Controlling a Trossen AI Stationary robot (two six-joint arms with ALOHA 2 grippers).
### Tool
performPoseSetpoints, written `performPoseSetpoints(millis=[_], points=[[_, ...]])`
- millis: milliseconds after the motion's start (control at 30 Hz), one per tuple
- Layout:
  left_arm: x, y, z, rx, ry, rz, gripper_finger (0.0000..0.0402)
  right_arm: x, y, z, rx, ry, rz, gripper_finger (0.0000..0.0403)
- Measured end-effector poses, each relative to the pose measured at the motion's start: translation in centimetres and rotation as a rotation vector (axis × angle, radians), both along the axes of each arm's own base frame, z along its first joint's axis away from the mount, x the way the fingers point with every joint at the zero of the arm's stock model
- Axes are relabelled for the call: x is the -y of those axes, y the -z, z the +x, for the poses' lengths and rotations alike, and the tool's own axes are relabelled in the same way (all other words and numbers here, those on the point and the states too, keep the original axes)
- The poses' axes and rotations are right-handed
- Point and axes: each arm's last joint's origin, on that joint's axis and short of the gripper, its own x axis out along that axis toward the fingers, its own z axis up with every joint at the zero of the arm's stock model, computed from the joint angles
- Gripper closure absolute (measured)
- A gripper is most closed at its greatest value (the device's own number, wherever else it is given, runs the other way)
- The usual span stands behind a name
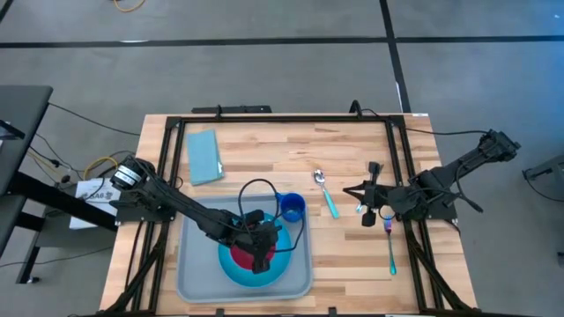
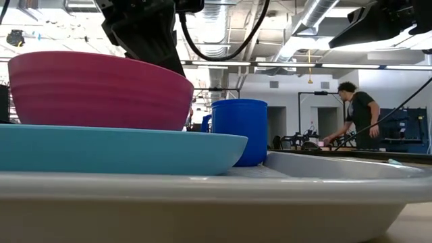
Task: Set up tray
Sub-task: Put the pink bowl on top of the blue plate on the gray serving tray, then put the blue napkin beside the blue plate on the gray serving tray
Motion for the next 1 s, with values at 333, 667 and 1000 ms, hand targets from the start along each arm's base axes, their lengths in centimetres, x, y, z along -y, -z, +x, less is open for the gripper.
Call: performPoseSetpoints(millis=[333,667,1000], points=[[0.1,-0.2,0.2,0.023,0.028,0.014,0.0402,0.0,0.0,0.0,0.0,0.0,0.0,0.0402],[0.3,-5.2,0.7,-0.052,0.012,0.067,0.0401,0.0,0.0,0.0,0.001,0.003,0.007,0.0401],[-1.0,-13.3,-2.8,-0.265,-0.081,0.38,0.0401,0.0,0.0,0.0,-0.001,0.003,0.006,0.0401]])
